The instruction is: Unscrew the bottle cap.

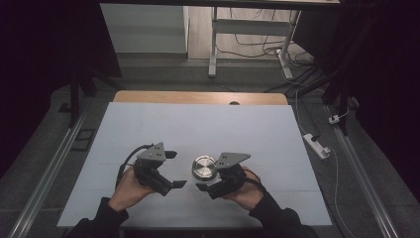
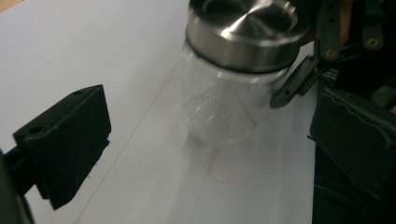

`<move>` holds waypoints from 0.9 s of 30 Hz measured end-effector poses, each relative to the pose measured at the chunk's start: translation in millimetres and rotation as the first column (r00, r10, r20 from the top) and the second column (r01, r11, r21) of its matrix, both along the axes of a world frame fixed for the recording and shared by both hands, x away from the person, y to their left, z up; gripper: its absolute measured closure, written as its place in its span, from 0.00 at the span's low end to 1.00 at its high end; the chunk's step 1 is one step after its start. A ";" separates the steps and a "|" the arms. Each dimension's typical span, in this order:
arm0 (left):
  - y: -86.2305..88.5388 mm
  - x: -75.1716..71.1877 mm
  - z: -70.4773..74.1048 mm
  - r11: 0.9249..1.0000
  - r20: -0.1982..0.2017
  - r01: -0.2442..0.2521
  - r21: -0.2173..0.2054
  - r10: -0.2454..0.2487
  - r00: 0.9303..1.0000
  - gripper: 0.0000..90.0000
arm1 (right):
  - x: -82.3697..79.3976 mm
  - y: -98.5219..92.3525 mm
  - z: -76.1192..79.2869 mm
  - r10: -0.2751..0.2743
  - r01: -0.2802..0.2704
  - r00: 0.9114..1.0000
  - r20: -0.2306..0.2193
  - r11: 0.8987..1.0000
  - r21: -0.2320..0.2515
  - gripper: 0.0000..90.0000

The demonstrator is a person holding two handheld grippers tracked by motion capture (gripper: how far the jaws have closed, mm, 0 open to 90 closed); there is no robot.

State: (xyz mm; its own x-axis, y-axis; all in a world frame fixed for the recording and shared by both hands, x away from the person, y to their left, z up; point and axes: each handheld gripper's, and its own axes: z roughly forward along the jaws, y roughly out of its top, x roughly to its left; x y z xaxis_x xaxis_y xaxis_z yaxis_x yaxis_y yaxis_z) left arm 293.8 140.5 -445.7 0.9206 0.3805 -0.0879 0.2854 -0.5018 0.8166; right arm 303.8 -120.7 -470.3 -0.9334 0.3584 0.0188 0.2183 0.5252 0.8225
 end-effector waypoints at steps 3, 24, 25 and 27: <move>-11.3 6.9 3.8 0.997 0.016 0.076 0.004 -0.076 0.997 0.01 | -0.3 0.4 0.6 0.015 -0.015 1.000 -0.003 1.000 -0.001 0.17; -45.9 17.4 12.5 0.984 0.044 0.169 0.049 -0.172 0.984 0.23 | -0.8 3.6 -0.3 0.028 -0.028 1.000 0.001 0.999 -0.020 0.17; -47.3 16.0 12.6 0.988 0.044 0.147 0.052 -0.149 0.988 0.23 | -0.2 3.4 -0.2 0.021 -0.021 1.000 0.004 1.000 -0.021 0.17; -51.0 13.5 12.5 0.993 0.039 0.098 0.060 -0.100 0.994 0.23 | 0.6 3.0 -0.7 0.004 -0.004 1.000 0.007 1.000 -0.027 0.17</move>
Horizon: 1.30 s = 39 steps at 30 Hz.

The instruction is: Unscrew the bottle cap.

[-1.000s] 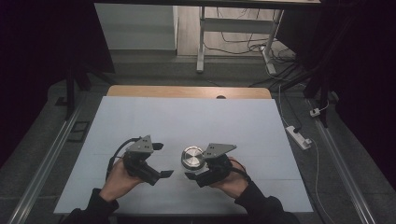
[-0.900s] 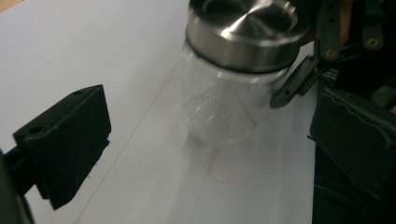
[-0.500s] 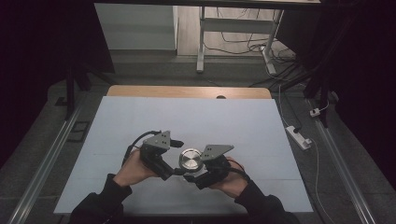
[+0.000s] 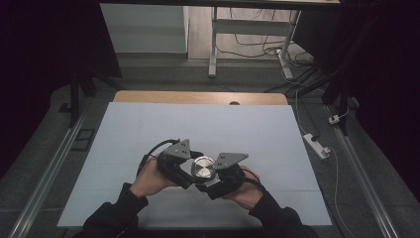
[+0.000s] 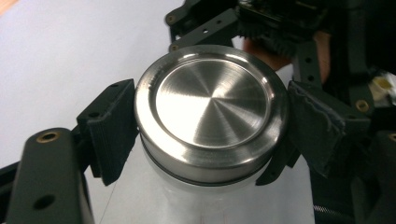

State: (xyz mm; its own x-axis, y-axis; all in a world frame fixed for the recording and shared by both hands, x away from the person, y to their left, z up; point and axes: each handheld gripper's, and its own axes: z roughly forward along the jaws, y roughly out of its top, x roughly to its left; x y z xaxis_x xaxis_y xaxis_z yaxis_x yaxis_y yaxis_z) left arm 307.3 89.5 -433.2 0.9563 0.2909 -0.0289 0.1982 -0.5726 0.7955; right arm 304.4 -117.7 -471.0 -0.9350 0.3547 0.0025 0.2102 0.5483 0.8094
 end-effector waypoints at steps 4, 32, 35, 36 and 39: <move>-6.3 -4.6 -0.8 0.996 0.002 -0.086 0.010 0.086 0.996 0.23 | 2.6 -0.5 -1.7 -0.042 0.042 0.999 0.009 0.999 -0.011 0.17; 9.8 3.5 5.2 0.980 0.003 0.196 0.035 -0.196 0.980 0.22 | -7.6 7.4 -1.6 0.095 -0.095 0.995 -0.020 0.995 0.013 0.17; 8.4 2.9 5.1 0.986 0.001 0.165 0.028 -0.165 0.986 0.23 | -6.6 6.5 -1.3 0.090 -0.090 0.996 -0.016 0.996 0.014 0.17; 7.2 2.5 5.0 0.990 -0.002 0.142 0.026 -0.142 0.990 0.23 | -6.0 6.0 -1.2 0.083 -0.083 0.996 -0.016 0.996 0.014 0.17; 1.6 0.1 4.4 0.998 -0.004 0.056 0.032 -0.056 0.998 0.23 | -2.9 4.1 -1.7 0.048 -0.048 0.999 -0.018 0.999 0.012 0.17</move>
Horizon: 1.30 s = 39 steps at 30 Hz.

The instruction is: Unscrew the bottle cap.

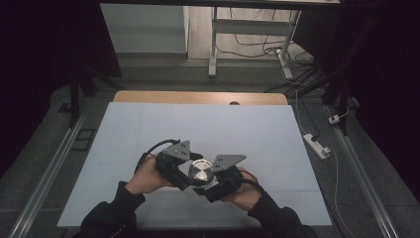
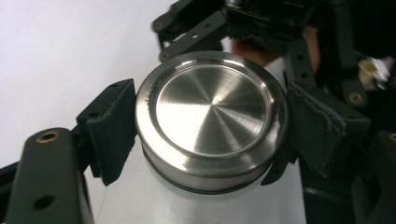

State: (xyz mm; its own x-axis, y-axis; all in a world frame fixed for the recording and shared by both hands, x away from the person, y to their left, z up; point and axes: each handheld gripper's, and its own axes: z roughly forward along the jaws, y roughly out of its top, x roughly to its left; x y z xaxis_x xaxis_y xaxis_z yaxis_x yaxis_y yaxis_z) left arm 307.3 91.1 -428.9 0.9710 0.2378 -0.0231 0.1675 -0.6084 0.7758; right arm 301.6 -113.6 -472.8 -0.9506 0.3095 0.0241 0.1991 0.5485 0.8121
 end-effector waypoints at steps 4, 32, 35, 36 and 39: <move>-11.3 -7.3 -0.5 0.989 0.012 -0.145 0.010 0.144 0.989 0.23 | 4.2 -2.4 -1.2 -0.059 0.059 0.998 0.000 0.998 -0.005 0.17; 7.9 5.4 -6.5 0.988 -0.007 0.157 -0.011 -0.157 0.988 0.22 | -5.0 8.4 -2.9 0.062 -0.062 0.998 -0.016 0.998 -0.014 0.17; 4.5 5.8 -5.5 0.997 -0.027 0.070 -0.030 -0.071 0.997 0.23 | -2.4 5.8 -1.5 0.022 -0.022 1.000 -0.014 1.000 0.000 0.17; 4.5 5.8 -5.5 0.997 -0.027 0.070 -0.030 -0.071 0.997 0.23 | -2.4 5.8 -1.5 0.022 -0.022 1.000 -0.014 1.000 0.000 0.17; -6.6 1.4 -4.7 0.998 -0.014 -0.065 -0.013 0.065 0.998 0.23 | 1.9 1.9 -1.7 -0.038 0.038 0.999 -0.011 0.999 -0.001 0.17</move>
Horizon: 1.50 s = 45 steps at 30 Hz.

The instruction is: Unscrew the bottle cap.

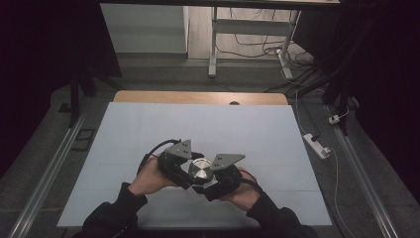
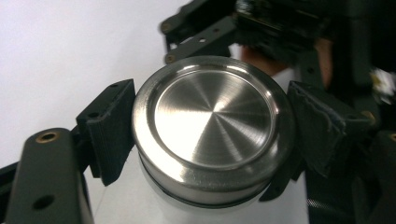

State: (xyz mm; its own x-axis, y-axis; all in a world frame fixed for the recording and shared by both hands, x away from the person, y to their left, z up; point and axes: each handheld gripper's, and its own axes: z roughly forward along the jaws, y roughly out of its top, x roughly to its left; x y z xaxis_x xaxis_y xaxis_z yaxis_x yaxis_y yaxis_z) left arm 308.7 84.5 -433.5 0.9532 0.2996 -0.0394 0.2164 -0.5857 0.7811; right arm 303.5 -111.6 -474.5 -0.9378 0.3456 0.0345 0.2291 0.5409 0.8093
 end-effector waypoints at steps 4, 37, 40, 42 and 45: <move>-13.1 -7.5 -0.6 0.988 0.024 -0.153 -0.004 0.153 0.988 0.23 | 4.4 -3.9 0.0 -0.065 0.066 0.998 0.012 0.998 -0.006 0.17; 0.4 -2.2 0.1 0.999 0.000 0.034 0.010 -0.034 0.999 0.21 | -3.1 0.3 4.5 0.020 -0.020 1.000 0.015 1.000 -0.003 0.17; -4.3 -4.4 1.2 1.000 0.018 -0.029 0.002 0.029 0.999 0.22 | -0.2 -2.3 4.6 -0.008 0.008 1.000 0.027 1.000 -0.007 0.17; -5.5 -5.1 1.8 0.999 0.022 -0.045 -0.003 0.045 0.999 0.22 | 0.2 -3.1 4.7 -0.020 0.020 1.000 0.022 1.000 -0.003 0.17; -6.6 -6.8 4.7 0.995 0.022 -0.090 -0.039 0.090 0.996 0.22 | 1.9 -5.3 6.0 -0.046 0.046 0.999 0.024 0.999 0.007 0.17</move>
State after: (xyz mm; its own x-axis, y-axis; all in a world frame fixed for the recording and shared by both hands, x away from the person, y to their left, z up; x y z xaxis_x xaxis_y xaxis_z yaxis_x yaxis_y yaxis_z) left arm 301.9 78.0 -428.8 0.9233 0.3830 -0.0301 0.2481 -0.5347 0.8078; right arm 305.3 -116.9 -468.5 -0.9214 0.3882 0.0148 0.2343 0.5251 0.8182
